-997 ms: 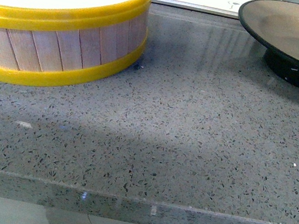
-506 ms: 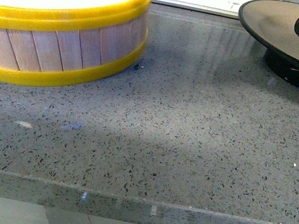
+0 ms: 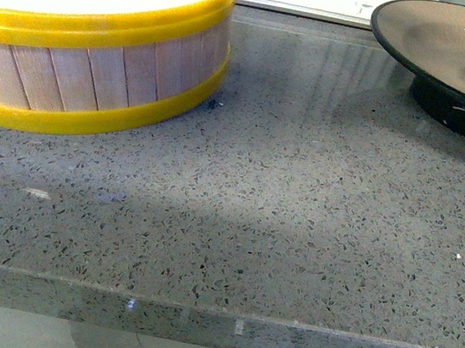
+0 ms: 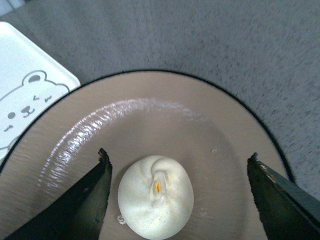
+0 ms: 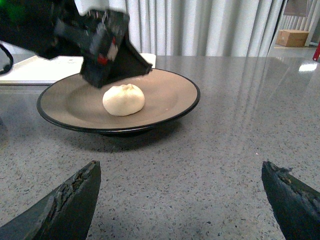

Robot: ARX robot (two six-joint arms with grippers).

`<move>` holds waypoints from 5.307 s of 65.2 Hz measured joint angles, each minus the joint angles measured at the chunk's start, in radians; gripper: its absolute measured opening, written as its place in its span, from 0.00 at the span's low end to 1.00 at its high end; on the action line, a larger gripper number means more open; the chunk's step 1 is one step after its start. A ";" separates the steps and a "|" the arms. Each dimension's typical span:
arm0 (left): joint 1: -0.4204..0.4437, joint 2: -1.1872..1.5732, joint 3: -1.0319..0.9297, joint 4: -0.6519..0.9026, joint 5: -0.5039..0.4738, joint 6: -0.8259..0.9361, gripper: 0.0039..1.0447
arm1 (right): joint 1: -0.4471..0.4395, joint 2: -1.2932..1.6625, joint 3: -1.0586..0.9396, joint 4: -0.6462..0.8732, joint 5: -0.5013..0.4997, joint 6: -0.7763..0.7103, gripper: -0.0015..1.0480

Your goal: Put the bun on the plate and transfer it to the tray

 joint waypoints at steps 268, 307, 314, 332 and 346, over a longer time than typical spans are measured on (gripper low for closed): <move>0.828 -2.014 -1.691 0.074 0.047 -0.100 0.94 | -0.329 1.161 0.536 0.330 -0.327 0.830 0.91; 0.828 -2.014 -1.691 0.074 0.047 -0.100 0.94 | -0.207 1.249 0.534 0.380 -0.336 1.186 0.91; 0.828 -2.014 -1.691 0.074 0.047 -0.100 0.94 | -0.181 1.264 0.533 0.392 -0.329 1.204 0.91; 0.828 -2.014 -1.691 0.074 0.047 -0.100 0.94 | -0.103 1.307 0.528 0.422 -0.309 1.242 0.91; 0.828 -2.014 -1.691 0.074 0.047 -0.100 0.94 | -0.087 1.287 0.517 0.398 -0.309 1.246 0.55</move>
